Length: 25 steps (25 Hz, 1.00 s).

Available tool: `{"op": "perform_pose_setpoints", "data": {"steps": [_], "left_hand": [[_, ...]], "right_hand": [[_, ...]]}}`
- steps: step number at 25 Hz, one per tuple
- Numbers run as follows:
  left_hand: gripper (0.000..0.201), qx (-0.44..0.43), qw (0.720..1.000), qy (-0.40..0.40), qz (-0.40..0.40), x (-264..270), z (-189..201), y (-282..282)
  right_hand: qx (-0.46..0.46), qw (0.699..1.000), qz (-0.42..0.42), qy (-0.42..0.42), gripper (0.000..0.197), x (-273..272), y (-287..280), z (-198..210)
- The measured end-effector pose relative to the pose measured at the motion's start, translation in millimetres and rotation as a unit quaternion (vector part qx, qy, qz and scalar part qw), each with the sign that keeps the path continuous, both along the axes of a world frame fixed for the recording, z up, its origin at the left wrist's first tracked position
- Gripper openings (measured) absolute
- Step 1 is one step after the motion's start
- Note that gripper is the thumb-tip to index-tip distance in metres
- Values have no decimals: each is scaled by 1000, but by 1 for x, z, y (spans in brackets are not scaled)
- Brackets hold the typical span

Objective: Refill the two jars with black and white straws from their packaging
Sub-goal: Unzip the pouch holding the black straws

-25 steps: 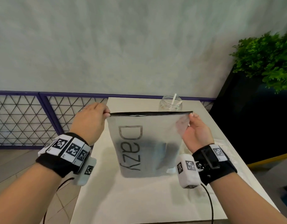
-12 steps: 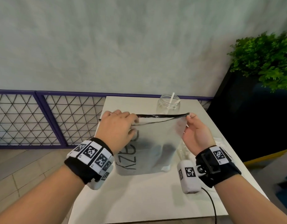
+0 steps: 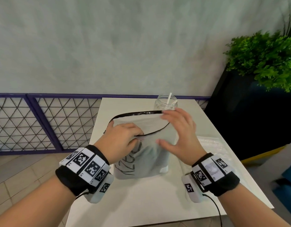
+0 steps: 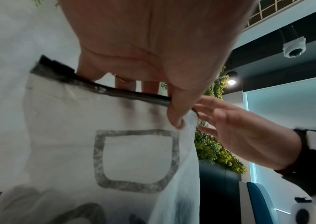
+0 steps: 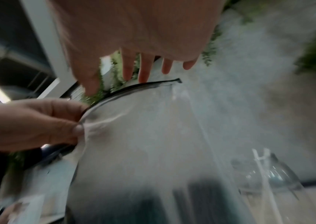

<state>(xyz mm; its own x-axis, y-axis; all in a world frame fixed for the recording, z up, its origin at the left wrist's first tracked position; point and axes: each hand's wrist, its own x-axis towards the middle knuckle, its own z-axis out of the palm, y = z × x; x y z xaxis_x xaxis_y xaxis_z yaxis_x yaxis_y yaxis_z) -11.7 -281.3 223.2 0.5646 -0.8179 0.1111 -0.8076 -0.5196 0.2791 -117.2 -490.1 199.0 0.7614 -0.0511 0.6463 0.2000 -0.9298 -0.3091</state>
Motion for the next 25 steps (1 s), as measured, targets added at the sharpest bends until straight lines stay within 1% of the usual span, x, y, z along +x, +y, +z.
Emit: {"op": "perform_pose_setpoints", "data": {"steps": [1,2,3,4,6,9,10,12,14,16,18,19,21,22,23,25], "left_hand": [[26,6,1000,1,-3,-1,-1,0],[26,11,1000,4,-6,-2,-1,1],[26,16,1000,7,-9,-3,-1,3],[25,19,1000,6,-12,-3,-1,4],[22,32,999,-7,-11,-3,-3,7],[20,30,999,-30,-14,-2,-8,12],[23,29,999,-41,-18,-1,-8,13],[43,30,998,-54,-21,-2,-8,14],[60,13,999,-40,-2,-4,-8,15],[64,3,999,-36,41,-2,-9,14],[67,16,997,-45,66,2,-12,13],[68,37,996,-54,65,1,-12,13],[74,121,988,-80,53,-4,-14,9],[72,151,982,-93,57,-6,-16,6],[64,153,980,-108,64,-7,-21,4],[36,135,979,-134,78,-6,-29,1]], "right_hand": [[-74,997,-1,16,48,4,1,-3],[-123,992,-2,18,38,9,2,-7],[-144,990,-2,10,25,12,2,-10],[-150,989,1,0,16,15,0,-14],[-163,987,3,-6,17,19,-7,-19],[-233,972,-17,-5,18,21,-22,-26],[-250,968,-23,-5,18,22,-27,-29],[-257,966,-32,-7,17,25,-33,-33],[-235,971,-35,0,20,28,-34,-38],[-181,983,-11,12,22,29,-34,-42],[-112,993,11,25,24,29,-34,-44],[-78,996,12,29,27,29,-33,-44],[6,999,1,33,32,30,-31,-43],[47,998,-7,39,34,31,-30,-44],[75,996,-13,46,33,31,-27,-44],[77,996,-8,55,29,31,-24,-47]]}}
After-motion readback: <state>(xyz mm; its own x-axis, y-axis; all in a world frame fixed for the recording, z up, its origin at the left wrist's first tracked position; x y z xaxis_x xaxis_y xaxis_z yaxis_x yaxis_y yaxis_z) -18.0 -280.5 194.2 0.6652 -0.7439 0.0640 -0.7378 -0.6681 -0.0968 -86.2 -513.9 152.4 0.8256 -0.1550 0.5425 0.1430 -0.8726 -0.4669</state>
